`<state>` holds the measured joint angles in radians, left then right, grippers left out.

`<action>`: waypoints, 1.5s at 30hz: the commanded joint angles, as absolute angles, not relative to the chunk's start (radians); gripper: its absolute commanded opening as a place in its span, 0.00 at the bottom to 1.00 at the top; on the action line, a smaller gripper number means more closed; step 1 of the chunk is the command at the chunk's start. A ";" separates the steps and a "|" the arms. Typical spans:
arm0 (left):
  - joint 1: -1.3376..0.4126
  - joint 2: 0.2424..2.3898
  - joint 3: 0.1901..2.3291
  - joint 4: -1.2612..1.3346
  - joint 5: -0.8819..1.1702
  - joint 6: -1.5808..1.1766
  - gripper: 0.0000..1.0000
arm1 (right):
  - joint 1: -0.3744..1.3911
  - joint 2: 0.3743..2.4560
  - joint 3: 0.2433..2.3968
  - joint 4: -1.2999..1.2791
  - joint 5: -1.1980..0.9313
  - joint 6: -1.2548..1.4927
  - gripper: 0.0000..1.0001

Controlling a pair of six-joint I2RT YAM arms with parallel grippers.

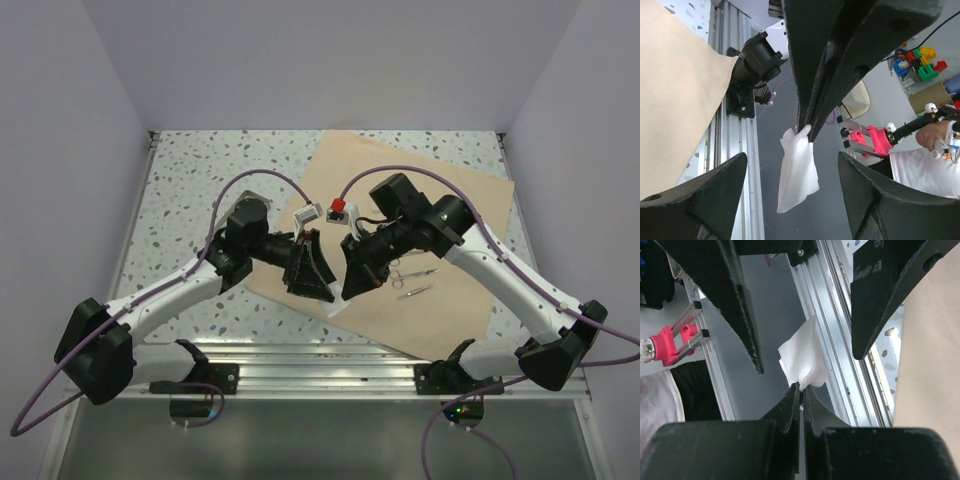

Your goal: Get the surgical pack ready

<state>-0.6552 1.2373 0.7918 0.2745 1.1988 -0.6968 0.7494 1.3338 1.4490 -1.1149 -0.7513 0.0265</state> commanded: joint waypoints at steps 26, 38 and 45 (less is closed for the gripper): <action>-0.263 1.157 0.839 -0.365 0.515 -0.423 0.00 | 0.629 1.310 1.385 -1.071 -0.273 0.346 0.84; -0.064 1.274 0.813 -0.100 0.143 -0.692 0.00 | 0.624 1.339 1.385 -1.055 -0.290 0.384 0.88; -0.049 1.555 1.039 -0.211 0.185 -0.461 0.00 | 0.618 1.333 1.365 -1.072 -0.287 0.339 0.89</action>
